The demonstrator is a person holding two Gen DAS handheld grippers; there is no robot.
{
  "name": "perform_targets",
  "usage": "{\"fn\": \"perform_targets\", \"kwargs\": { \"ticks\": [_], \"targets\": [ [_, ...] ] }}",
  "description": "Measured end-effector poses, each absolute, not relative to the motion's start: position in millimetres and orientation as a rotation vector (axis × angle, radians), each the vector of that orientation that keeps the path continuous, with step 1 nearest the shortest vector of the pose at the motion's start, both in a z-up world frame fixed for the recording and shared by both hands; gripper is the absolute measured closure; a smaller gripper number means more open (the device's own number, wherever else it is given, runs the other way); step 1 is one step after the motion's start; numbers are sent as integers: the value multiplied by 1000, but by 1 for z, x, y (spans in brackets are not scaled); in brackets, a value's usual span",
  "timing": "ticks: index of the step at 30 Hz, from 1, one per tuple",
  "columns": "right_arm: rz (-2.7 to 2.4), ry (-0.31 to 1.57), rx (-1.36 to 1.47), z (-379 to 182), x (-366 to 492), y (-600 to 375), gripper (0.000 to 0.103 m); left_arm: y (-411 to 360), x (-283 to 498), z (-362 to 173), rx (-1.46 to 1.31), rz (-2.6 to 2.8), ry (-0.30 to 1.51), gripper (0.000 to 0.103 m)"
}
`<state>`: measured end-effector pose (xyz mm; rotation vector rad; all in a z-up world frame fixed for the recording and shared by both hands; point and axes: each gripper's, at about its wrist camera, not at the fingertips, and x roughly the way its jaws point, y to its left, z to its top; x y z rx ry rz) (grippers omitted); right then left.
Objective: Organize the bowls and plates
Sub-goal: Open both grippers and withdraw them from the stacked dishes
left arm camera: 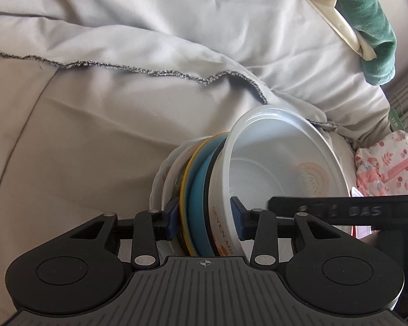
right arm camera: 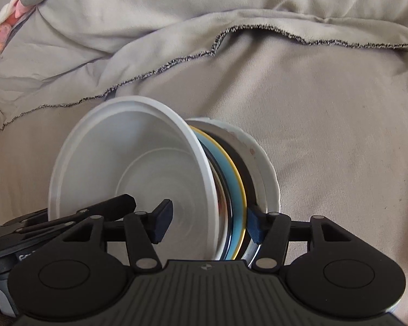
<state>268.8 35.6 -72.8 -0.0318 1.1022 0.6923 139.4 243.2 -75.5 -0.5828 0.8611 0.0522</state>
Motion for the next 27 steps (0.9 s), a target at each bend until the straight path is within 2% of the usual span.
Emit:
{"fn": "perform_targets", "kwargs": {
  "ticks": [3,4,7,8,10,13,15,17,20,22,27],
  "targets": [
    [680,965,-95,-53,258,31,45,249,134,-70,-601,53,816,61],
    [659,901,-137,-45,252,30,42,252,132,-69,-615,55,800,61],
    [604,753,-252,-36,234,33,24,267,127,-70,-675,67,782,61],
    [589,718,-289,-37,229,35,22,271,125,-70,-697,61,772,61],
    [592,703,-327,-44,222,38,21,276,120,-67,-728,43,746,61],
    [648,796,-273,-60,226,37,21,277,118,-63,-746,4,724,71],
    [673,853,-209,-67,230,35,24,274,120,-63,-731,7,737,71],
    [691,874,-174,-70,231,34,40,272,123,-65,-727,7,749,71],
    [680,858,-172,-71,227,31,48,265,125,-63,-705,6,740,64],
    [685,860,-151,-70,227,26,50,259,127,-62,-687,-9,735,63],
    [658,848,-152,-71,223,22,50,267,123,-61,-736,-45,705,67]
  ]
}}
